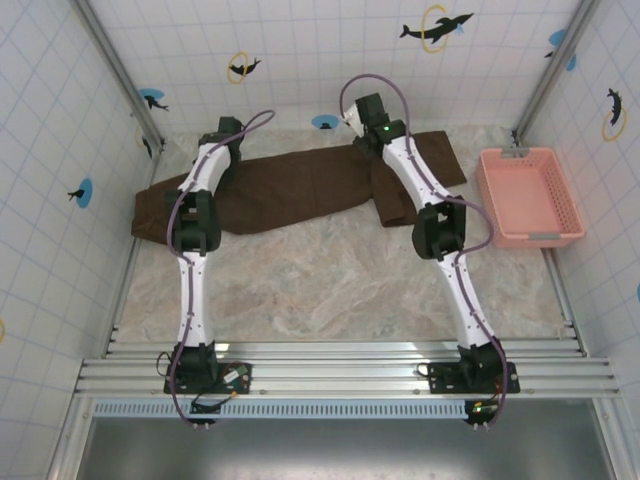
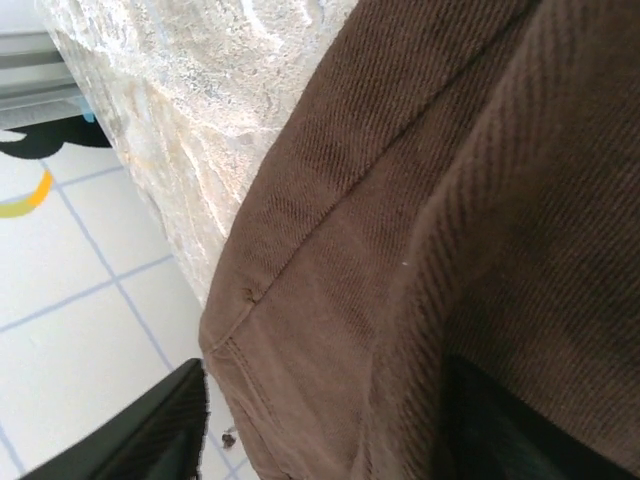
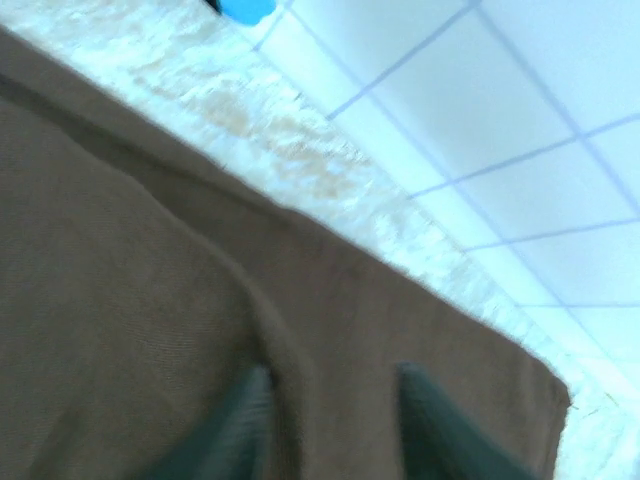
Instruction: Roll up the long pants
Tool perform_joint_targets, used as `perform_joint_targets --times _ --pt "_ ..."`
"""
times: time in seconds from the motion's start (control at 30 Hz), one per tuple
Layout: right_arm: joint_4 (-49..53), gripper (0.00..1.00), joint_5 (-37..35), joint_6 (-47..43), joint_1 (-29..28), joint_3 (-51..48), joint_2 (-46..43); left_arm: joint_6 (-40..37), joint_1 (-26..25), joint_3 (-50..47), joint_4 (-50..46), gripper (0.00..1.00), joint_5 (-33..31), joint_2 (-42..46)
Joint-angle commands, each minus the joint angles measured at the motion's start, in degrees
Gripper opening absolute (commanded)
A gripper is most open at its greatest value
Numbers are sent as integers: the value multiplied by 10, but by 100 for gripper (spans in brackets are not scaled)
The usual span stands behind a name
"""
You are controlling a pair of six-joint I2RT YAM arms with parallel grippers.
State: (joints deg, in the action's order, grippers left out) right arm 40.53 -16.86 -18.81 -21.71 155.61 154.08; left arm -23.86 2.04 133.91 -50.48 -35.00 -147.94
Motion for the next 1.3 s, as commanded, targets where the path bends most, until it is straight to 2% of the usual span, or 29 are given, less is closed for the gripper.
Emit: perform_joint_targets --times 0.0,0.03,0.13,0.17,0.23,0.33,0.47,0.57,0.67,0.8,0.97,1.1,1.27 --pt "-76 83 -67 12 -3 41 38 12 6 28 6 76 -32 -7" --pt "-84 92 -79 20 -3 49 40 14 7 29 7 80 -35 -6" --pt "-82 98 -87 17 1 59 20 19 7 28 12 95 -49 9" --pt "-67 98 -81 18 6 49 2 22 7 28 12 97 -49 17" --pt "-55 97 -67 44 22 -21 -57 33 7 24 11 97 -62 35" --pt "36 94 -49 101 53 -60 -113 40 8 2 3 97 -84 65" --pt "140 85 37 199 84 -134 -169 61 8 -85 -8 97 -92 122" --pt "199 83 82 221 77 -133 -174 72 7 -177 -13 97 -104 181" --pt "214 83 106 237 69 -132 -178 75 8 -252 -25 97 -131 203" --pt "226 83 127 250 68 -110 -167 123 8 -297 -67 95 -127 215" --pt "251 82 144 250 64 -65 -148 131 23 -377 12 97 -127 268" --pt "263 82 146 257 60 -42 -140 100 43 -343 46 97 -128 249" --pt "275 82 141 254 45 -43 -136 113 66 -219 15 97 -138 205"
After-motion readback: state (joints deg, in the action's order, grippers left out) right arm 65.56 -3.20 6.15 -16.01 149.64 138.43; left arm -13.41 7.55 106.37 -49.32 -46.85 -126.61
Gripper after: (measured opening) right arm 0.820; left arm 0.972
